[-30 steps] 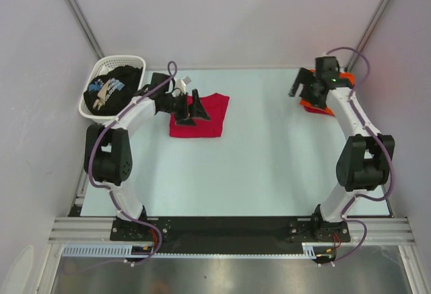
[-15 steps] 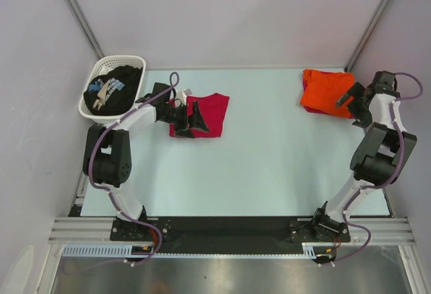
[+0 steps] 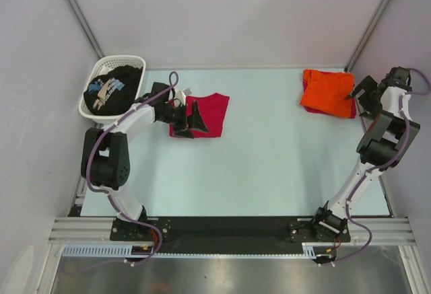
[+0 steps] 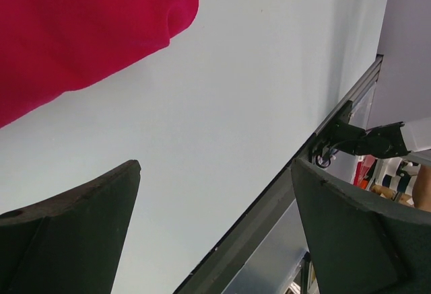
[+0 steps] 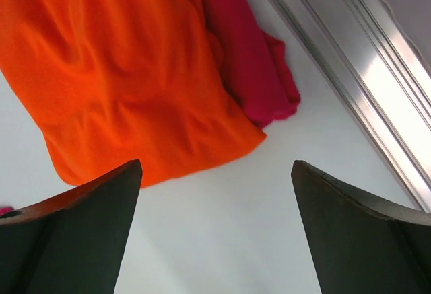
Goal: Fold and stack the t-shirts
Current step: Put the neatly folded tshirt into the corner of the board with both arms
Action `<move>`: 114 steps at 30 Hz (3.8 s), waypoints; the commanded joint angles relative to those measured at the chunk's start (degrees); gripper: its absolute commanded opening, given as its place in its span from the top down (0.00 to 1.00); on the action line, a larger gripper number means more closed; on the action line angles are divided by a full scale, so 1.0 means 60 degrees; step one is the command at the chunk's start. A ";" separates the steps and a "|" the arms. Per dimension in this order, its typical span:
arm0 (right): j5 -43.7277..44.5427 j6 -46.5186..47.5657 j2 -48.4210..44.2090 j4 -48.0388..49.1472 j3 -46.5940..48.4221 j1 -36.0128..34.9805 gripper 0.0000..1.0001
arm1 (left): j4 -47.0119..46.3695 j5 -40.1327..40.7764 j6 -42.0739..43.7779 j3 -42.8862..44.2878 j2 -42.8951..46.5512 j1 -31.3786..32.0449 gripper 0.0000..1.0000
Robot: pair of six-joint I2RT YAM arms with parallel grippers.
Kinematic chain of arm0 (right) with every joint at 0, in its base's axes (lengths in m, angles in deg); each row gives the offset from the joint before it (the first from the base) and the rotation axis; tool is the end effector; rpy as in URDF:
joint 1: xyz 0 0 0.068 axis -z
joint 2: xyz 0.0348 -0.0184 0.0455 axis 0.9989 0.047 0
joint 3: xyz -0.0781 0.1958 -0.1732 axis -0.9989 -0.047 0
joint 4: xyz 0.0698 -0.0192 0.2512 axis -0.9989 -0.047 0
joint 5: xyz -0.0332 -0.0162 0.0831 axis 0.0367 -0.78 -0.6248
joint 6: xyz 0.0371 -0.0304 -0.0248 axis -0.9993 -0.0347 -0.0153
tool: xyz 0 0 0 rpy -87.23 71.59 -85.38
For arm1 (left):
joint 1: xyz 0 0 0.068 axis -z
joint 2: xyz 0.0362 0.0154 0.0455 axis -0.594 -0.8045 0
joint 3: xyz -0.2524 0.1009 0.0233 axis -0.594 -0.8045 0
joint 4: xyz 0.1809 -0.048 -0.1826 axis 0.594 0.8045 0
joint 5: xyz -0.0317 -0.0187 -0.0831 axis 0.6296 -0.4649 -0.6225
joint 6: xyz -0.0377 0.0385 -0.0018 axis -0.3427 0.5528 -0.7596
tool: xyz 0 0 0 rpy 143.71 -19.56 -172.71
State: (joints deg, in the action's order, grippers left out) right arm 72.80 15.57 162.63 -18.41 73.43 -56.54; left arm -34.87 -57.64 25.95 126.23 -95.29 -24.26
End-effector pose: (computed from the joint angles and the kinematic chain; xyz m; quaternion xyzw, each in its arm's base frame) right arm 0.4089 -0.2320 0.2293 0.3494 0.8818 0.0994 0.3009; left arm 0.3431 -0.0991 0.2175 0.0561 0.9045 -0.4042 0.1238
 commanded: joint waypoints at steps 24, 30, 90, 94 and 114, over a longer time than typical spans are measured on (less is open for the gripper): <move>-0.1042 0.0199 0.1820 -0.0328 0.0835 -0.1376 1.00 | 0.0306 0.0176 0.0064 0.0416 0.0437 -0.0024 0.08; -0.1159 0.0476 0.0825 -0.0532 -0.0645 -0.2357 1.00 | 0.0145 0.0103 0.0079 0.0197 0.0466 -0.0024 0.08; 0.2958 0.0214 -0.4538 -0.5354 -0.3573 -0.6387 0.15 | -0.0734 -0.0572 -0.0711 0.2173 -0.0819 0.2084 0.00; 0.2899 0.0214 -0.4421 -0.4944 -0.4190 -0.6402 0.16 | -0.0837 -0.0572 -0.1033 0.3210 -0.1802 0.2904 0.00; 0.4378 0.0418 -0.3177 -0.2864 -0.4924 -0.6387 0.21 | -0.0514 -0.0263 -0.1342 0.5938 -0.4631 0.3858 0.01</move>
State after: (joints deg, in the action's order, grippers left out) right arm 94.33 17.19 142.06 -38.78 43.46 -94.86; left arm -37.75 -58.84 18.63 158.29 -122.86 -0.96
